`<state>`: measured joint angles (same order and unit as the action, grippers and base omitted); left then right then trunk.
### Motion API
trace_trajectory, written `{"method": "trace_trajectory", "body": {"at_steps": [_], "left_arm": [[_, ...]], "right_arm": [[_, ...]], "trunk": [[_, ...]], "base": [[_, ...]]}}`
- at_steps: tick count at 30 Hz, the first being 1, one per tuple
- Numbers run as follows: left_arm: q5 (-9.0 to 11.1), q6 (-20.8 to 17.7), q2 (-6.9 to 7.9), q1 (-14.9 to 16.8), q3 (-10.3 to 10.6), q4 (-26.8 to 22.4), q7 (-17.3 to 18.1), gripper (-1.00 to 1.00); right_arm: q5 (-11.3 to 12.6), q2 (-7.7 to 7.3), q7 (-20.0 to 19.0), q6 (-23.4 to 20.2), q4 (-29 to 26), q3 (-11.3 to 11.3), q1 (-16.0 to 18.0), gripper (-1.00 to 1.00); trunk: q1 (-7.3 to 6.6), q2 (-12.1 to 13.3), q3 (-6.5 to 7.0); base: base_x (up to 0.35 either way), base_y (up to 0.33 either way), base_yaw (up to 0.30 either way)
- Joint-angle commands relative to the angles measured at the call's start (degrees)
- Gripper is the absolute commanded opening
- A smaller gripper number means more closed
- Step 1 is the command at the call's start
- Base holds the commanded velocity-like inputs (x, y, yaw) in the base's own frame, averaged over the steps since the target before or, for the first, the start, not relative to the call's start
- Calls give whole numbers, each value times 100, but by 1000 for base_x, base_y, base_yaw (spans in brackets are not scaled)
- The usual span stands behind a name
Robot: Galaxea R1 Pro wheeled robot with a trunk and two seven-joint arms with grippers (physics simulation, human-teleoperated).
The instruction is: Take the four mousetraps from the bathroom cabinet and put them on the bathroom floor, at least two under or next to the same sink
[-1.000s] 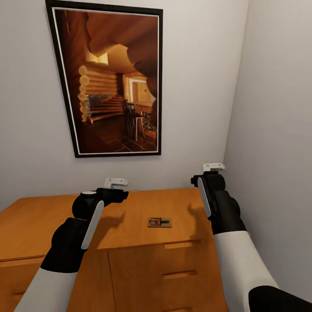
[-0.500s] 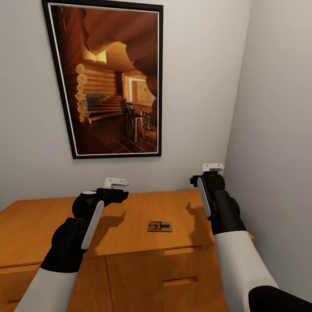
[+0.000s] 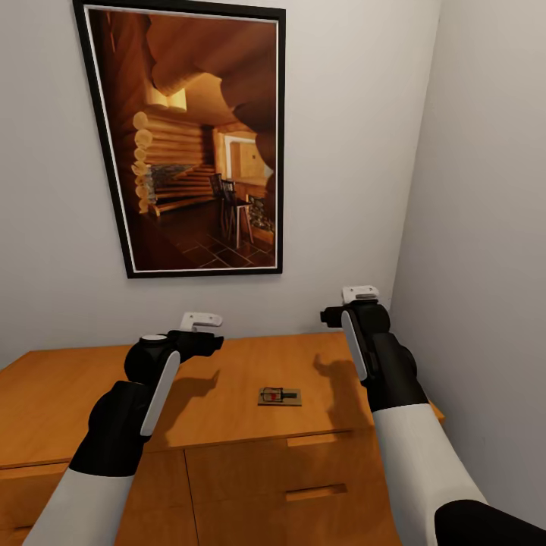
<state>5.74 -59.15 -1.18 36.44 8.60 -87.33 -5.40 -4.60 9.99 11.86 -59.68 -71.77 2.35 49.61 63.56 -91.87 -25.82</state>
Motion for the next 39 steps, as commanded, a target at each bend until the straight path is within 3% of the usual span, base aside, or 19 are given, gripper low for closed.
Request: {"method": "trace_trajectory", "body": {"at_steps": [1,18,32,39], "left_arm": [[62,-23,1,6,-10,-1,-55,100],[75,-39,19,3,-356,37,-49,100],[68,-36,14,3,-381,40,-49,100],[67,-37,13,4,-384,40,-49,100]], "right_arm": [[-43,1,-25,-32,-4,6,5,100],[-32,1,-59,-32,-4,16,5,100],[-25,1,-79,-32,-4,14,5,100],[16,1,-404,-32,-14,32,5,100]], "trunk": [[0,-4,-7],[0,-4,-7],[0,-4,-7],[0,-4,-7]], "base": [[0,0,0],[0,0,0],[0,0,0],[0,0,0]]}}
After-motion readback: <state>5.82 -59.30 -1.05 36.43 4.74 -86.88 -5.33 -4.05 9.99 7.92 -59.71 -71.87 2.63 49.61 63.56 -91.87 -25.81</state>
